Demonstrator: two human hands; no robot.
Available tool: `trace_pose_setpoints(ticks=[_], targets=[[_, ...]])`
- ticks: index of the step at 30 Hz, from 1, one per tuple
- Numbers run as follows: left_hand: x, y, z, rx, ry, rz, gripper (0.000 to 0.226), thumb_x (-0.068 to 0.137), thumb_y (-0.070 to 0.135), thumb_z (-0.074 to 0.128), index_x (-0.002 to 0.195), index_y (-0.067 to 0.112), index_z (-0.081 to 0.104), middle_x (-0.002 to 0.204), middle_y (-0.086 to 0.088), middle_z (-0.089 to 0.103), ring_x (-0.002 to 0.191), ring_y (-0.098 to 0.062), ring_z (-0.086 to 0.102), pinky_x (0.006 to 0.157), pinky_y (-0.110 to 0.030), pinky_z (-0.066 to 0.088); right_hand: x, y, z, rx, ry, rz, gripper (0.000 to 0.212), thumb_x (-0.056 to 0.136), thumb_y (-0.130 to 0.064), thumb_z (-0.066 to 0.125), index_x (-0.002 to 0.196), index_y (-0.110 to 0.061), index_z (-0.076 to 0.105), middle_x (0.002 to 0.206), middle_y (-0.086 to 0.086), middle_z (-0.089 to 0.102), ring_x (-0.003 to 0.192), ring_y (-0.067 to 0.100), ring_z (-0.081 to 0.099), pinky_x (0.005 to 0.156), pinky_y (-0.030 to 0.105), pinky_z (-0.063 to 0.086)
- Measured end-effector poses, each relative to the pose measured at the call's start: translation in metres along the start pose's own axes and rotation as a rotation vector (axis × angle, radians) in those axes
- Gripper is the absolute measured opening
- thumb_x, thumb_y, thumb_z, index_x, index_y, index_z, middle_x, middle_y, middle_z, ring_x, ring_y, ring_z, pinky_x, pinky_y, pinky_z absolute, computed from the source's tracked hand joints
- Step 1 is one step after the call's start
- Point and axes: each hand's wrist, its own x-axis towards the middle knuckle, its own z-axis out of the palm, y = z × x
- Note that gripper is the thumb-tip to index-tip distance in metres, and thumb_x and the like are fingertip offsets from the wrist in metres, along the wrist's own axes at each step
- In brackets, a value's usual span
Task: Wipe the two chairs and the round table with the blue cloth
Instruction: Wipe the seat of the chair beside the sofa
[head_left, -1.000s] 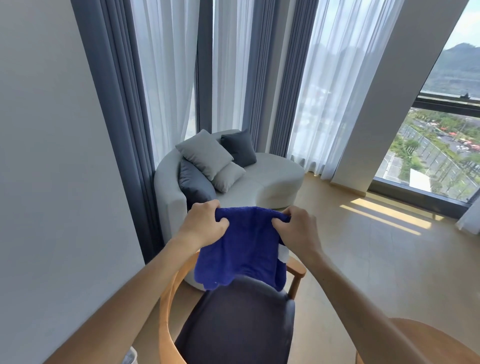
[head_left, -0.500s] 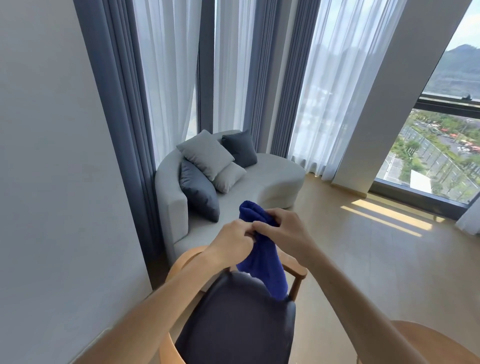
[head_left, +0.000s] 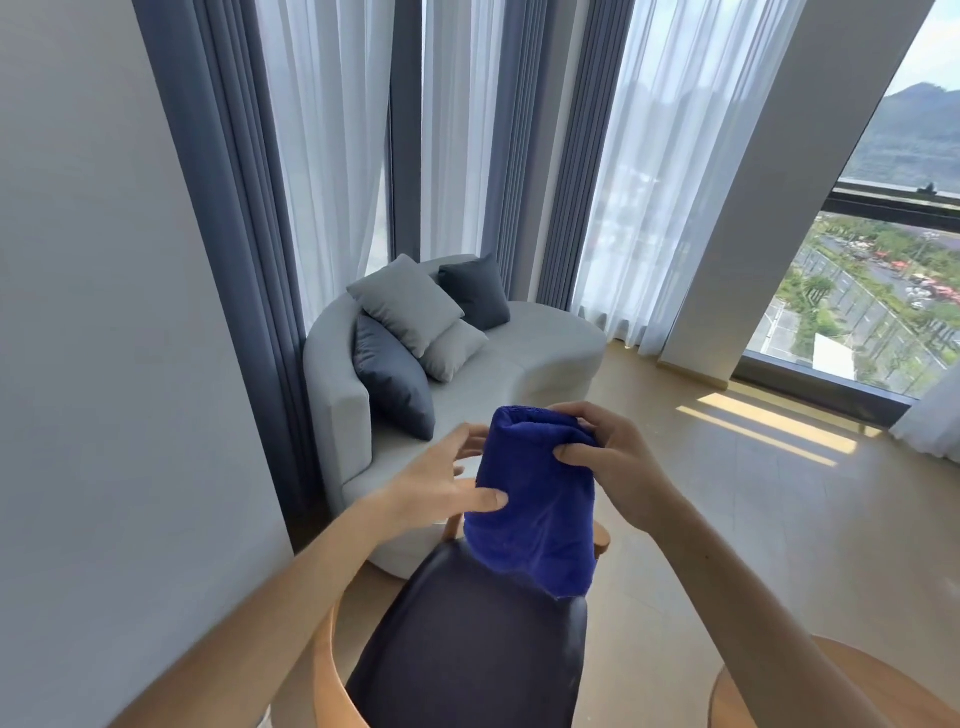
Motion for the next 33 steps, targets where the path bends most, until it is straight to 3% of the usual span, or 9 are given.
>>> trace_pose_setpoints(ticks=[5,9,13,16,19,24,27,30,33], targets=[[0.005,-0.001,0.008,-0.121,0.101,0.011,0.033,0.081,0.014,0.074,0.108,0.020,0.056,0.107,-0.002,0.067,0.095,-0.017,0.067,0.084,-0.039,0.058,0.003,0.010,0.000,0.050,0.000,-0.031,0.040,0.087,0.009,0.059,0.116,-0.019,0.064,0.106,0.002,0.070,0.101,0.020,0.064,0.083,0.033,0.056],[0.007,-0.006,0.004,-0.142,0.160,-0.014,0.027,0.079,0.019,0.074,0.101,0.024,0.057,0.102,-0.003,0.068,0.093,-0.020,0.069,0.083,-0.046,0.058,0.002,0.022,-0.001,-0.234,0.173,0.080,0.028,0.090,-0.030,0.065,0.116,-0.024,0.057,0.103,-0.008,0.066,0.090,0.009,0.065,0.071,0.023,0.054],[0.008,-0.009,-0.002,-0.126,0.231,-0.033,0.025,0.079,0.020,0.074,0.096,0.029,0.057,0.099,0.000,0.069,0.092,-0.019,0.068,0.085,-0.044,0.057,-0.009,0.044,0.001,-0.497,0.227,0.359,0.037,0.091,-0.052,0.054,0.096,-0.017,0.060,0.086,-0.001,0.069,0.078,0.018,0.067,0.076,0.042,0.059],[0.011,-0.008,-0.003,-0.126,0.254,-0.035,0.026,0.082,0.018,0.074,0.098,0.027,0.057,0.098,0.002,0.069,0.092,-0.016,0.068,0.081,-0.037,0.057,-0.019,0.054,0.013,-0.254,0.028,0.607,0.044,0.090,-0.065,0.041,0.093,-0.026,0.062,0.092,0.008,0.070,0.078,0.021,0.071,0.068,0.038,0.061],[0.012,-0.002,-0.001,-0.226,0.243,-0.024,0.027,0.082,0.015,0.074,0.101,0.025,0.057,0.098,0.007,0.070,0.089,-0.011,0.068,0.069,-0.023,0.056,-0.022,0.061,0.022,0.025,-0.045,0.679,0.068,0.081,-0.079,0.035,0.113,-0.025,0.061,0.101,0.009,0.069,0.085,0.022,0.069,0.065,0.033,0.057],[0.010,0.001,0.003,-0.517,0.104,-0.049,0.038,0.083,0.007,0.069,0.118,0.020,0.058,0.108,-0.004,0.070,0.098,-0.024,0.069,0.078,-0.039,0.058,-0.013,0.059,0.025,0.544,-0.068,0.584,0.071,0.085,-0.075,0.039,0.117,-0.017,0.065,0.103,0.009,0.072,0.091,0.025,0.070,0.074,0.037,0.055],[0.010,-0.002,0.005,-0.722,0.026,-0.089,0.049,0.080,0.009,0.067,0.127,0.018,0.056,0.116,-0.010,0.066,0.105,-0.031,0.065,0.086,-0.043,0.054,-0.009,0.055,0.024,0.708,-0.068,0.428,0.073,0.084,-0.072,0.043,0.125,-0.015,0.062,0.120,0.012,0.067,0.103,0.028,0.066,0.085,0.041,0.053],[0.010,-0.006,0.004,-0.849,-0.044,-0.133,0.052,0.080,0.015,0.065,0.131,0.016,0.055,0.120,-0.012,0.063,0.107,-0.032,0.061,0.091,-0.045,0.050,-0.012,0.048,0.025,0.683,-0.101,0.230,0.062,0.081,-0.068,0.055,0.123,-0.022,0.063,0.120,0.007,0.067,0.106,0.023,0.066,0.083,0.034,0.053],[0.012,-0.010,0.003,-0.774,-0.027,-0.136,0.048,0.080,0.022,0.067,0.127,0.015,0.060,0.119,-0.010,0.066,0.106,-0.029,0.062,0.087,-0.040,0.052,-0.018,0.036,0.037,0.374,-0.113,0.056,0.054,0.078,-0.042,0.077,0.121,-0.017,0.059,0.113,0.003,0.069,0.106,0.021,0.066,0.081,0.030,0.055]])
